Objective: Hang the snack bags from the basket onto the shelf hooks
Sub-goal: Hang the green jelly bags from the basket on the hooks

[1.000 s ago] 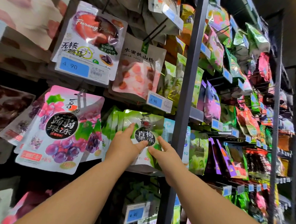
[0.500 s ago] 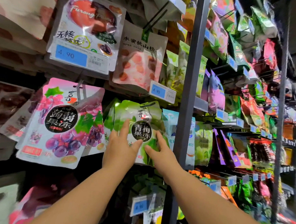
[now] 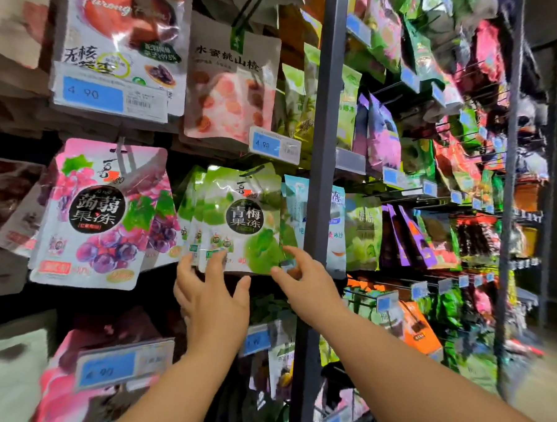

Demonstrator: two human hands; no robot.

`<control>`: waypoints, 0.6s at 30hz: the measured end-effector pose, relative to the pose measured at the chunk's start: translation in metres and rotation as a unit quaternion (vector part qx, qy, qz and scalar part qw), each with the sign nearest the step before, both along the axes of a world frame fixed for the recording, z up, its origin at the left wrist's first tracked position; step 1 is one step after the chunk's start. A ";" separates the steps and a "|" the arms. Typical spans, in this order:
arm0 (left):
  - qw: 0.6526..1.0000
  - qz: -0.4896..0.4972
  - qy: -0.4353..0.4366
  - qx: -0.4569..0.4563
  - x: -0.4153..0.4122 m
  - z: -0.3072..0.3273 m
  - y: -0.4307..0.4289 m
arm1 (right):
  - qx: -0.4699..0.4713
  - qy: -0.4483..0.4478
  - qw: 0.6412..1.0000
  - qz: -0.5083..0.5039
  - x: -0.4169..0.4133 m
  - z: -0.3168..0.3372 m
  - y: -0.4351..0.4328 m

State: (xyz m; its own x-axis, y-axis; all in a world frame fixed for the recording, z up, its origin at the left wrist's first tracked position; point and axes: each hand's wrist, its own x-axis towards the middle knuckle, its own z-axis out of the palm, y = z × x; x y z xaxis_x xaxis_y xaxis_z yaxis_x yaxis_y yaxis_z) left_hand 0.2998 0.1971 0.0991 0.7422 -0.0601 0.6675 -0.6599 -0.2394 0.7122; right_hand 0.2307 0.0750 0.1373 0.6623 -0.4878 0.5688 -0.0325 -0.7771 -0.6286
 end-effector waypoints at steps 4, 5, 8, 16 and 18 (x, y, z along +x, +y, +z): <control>0.999 0.026 -0.009 0.027 -0.024 -0.021 -0.006 | 0.019 0.000 1.000 -0.010 -0.023 -0.016 -0.009; 0.999 0.015 -0.012 0.038 -0.032 -0.028 -0.010 | 0.028 0.002 1.000 -0.013 -0.030 -0.021 -0.013; 0.993 -0.045 -0.026 0.101 -0.056 -0.052 -0.029 | 0.055 0.007 0.998 -0.025 -0.052 -0.041 -0.029; 0.927 -0.203 -0.028 0.315 -0.110 -0.144 -0.097 | 0.089 0.054 0.991 -0.084 -0.126 -0.122 -0.093; 0.905 -0.239 -0.031 0.352 -0.120 -0.169 -0.109 | 0.096 0.084 0.986 -0.111 -0.147 -0.148 -0.108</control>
State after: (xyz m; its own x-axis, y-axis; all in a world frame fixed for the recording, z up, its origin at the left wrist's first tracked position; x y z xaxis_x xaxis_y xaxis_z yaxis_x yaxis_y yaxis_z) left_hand 0.1803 0.0881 -0.0696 0.4826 -0.7897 0.3789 -0.8407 -0.2964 0.4531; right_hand 0.0838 -0.0331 -0.0109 0.6042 -0.7189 0.3436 -0.3043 -0.6067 -0.7344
